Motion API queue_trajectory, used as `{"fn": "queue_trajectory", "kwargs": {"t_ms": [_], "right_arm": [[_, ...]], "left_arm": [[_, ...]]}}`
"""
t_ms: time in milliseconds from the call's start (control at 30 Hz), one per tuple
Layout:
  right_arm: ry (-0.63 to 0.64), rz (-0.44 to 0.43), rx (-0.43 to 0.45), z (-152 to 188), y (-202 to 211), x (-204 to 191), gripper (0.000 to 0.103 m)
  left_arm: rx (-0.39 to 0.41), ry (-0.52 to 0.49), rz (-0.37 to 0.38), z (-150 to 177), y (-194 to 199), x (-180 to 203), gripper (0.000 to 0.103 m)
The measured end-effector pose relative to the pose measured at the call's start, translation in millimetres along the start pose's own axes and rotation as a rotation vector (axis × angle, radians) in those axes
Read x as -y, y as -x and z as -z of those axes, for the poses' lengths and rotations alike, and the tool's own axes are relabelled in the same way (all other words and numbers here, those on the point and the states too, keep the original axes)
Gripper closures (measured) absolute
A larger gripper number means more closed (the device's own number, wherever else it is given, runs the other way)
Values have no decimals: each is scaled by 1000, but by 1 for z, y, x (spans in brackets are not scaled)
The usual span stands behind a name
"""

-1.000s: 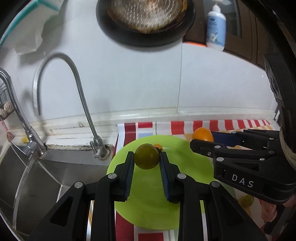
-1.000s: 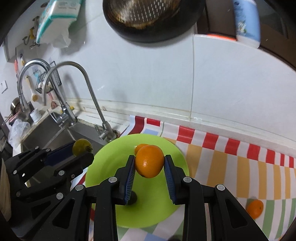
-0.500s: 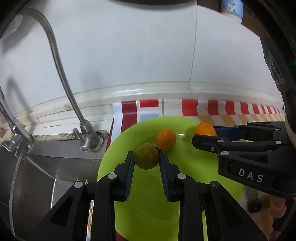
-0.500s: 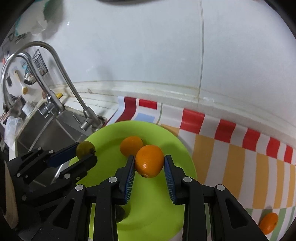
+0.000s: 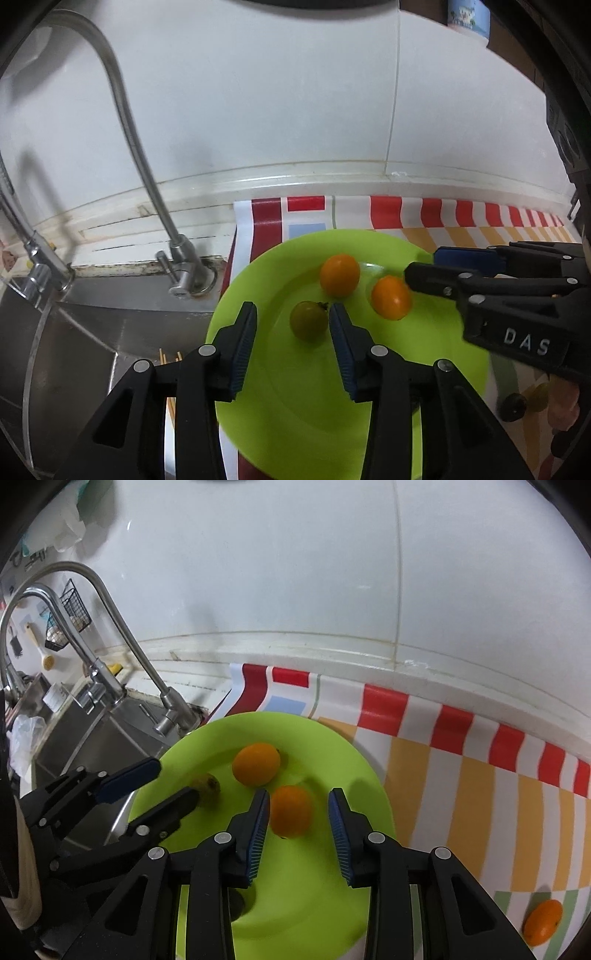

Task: Organize fruits
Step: 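Lift both open tools away from the green plate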

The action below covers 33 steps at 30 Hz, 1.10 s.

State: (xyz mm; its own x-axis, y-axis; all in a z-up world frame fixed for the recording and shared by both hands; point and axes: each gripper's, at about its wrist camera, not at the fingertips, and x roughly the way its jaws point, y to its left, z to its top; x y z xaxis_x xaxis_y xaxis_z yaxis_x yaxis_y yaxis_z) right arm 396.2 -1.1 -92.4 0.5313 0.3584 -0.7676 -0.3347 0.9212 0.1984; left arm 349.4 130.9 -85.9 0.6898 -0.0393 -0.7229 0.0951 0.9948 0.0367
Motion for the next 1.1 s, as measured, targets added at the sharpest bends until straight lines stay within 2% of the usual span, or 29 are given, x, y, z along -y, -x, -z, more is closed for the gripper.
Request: {"fn": "queue_trajectory", "kwargs": {"t_ms": [400,500,700,800,1100], "right_arm": [[-2,20,136,18,75,-3,69],[0,21,164,25,91,-4,61],[3,27,212,40,126,-5,60],[-2,34,237,46,140,-5,50],[-11,54,295,73,186,-2,48]], "left_arm": [[90,3,-16,3,69,16,50],[108,8,-9,6,85,20,46],[152,7,-6,13,118,31,42],[178,3,-9,16,134,36,41],[241,21,-8,30,175,55,30]]}}
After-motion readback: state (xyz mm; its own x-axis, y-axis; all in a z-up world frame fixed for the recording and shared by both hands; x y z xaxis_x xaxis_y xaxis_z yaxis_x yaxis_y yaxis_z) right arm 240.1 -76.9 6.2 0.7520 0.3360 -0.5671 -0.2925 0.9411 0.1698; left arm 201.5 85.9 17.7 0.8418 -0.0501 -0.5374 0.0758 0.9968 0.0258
